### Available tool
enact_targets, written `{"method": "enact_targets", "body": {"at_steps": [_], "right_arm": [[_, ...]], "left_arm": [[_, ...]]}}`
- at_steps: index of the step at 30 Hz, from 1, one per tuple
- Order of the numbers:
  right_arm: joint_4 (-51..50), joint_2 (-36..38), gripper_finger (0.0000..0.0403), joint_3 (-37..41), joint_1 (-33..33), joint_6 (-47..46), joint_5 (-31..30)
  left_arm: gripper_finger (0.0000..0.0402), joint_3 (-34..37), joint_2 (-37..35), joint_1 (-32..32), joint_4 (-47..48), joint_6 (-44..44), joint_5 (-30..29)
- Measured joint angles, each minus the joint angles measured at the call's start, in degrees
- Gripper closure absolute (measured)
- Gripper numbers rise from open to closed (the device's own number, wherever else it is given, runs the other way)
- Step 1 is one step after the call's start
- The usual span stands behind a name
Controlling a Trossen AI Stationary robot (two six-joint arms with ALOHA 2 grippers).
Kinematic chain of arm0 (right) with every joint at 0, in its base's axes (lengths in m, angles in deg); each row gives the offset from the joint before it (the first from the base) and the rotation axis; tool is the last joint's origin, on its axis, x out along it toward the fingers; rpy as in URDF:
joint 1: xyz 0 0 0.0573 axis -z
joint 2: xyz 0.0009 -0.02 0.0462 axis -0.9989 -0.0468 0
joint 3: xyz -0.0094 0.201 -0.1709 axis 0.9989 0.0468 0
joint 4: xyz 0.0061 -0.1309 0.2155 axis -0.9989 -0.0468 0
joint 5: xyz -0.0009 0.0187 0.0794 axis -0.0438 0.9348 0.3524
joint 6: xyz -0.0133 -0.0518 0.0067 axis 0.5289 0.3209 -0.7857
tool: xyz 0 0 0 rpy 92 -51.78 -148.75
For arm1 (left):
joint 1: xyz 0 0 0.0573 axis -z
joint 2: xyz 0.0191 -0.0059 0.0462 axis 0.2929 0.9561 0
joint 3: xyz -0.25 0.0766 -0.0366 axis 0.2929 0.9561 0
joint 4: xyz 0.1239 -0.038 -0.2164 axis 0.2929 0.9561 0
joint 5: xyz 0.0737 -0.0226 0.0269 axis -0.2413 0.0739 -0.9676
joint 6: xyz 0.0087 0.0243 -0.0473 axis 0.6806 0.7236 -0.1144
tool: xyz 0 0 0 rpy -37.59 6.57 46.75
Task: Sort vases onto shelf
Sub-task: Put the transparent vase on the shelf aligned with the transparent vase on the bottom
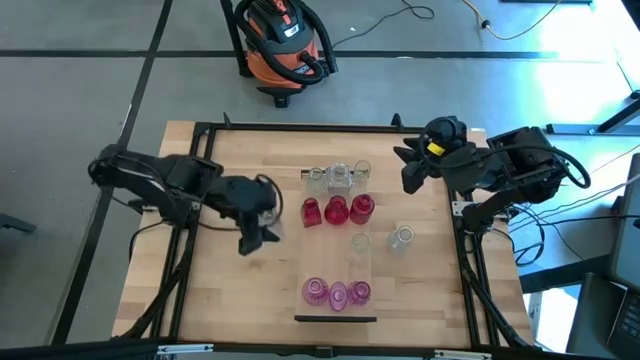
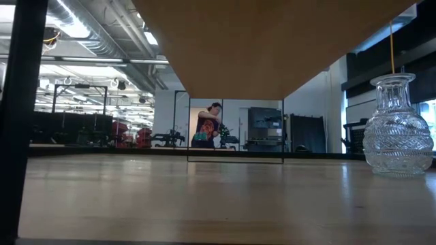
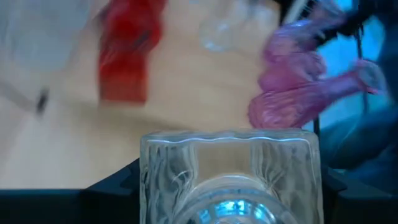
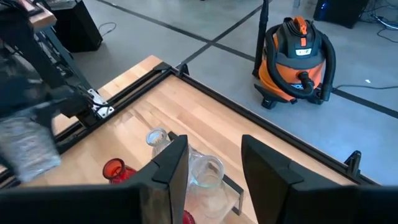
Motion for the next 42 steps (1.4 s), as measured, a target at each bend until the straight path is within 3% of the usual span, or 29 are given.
{"method": "enact_targets", "body": {"at_steps": [6,15,19,31,38,42], "right_arm": [[-0.91,0.0,0.0271,0.0,0.0,0.87,0.88],[-0.88,0.0,0.0271,0.0,0.0,8.08,1.45],[-0.86,0.0,0.0271,0.0,0.0,10.02,1.42],[-0.82,0.26,0.0271,0.0,0.0,11.43,4.24],[-0.82,0.26,0.0271,0.0,0.0,11.43,4.5],[-0.82,0.26,0.0271,0.0,0.0,11.43,4.51]], "left_arm": [[0.0162,-12.31,10.23,2.23,6.29,12.09,-1.58],[0.0162,-20.02,22.95,2.79,6.73,17.2,-5.61],[0.0162,-20.26,26.39,2.48,6.7,16.7,-7.46],[0.0161,-20.26,32.7,1.74,1.98,16.04,-4.54],[0.0095,-20.26,32.68,1.41,2.08,15.21,-4.61],[0.0083,-20.26,32.68,1.43,2.23,15.16,-4.5]]}}
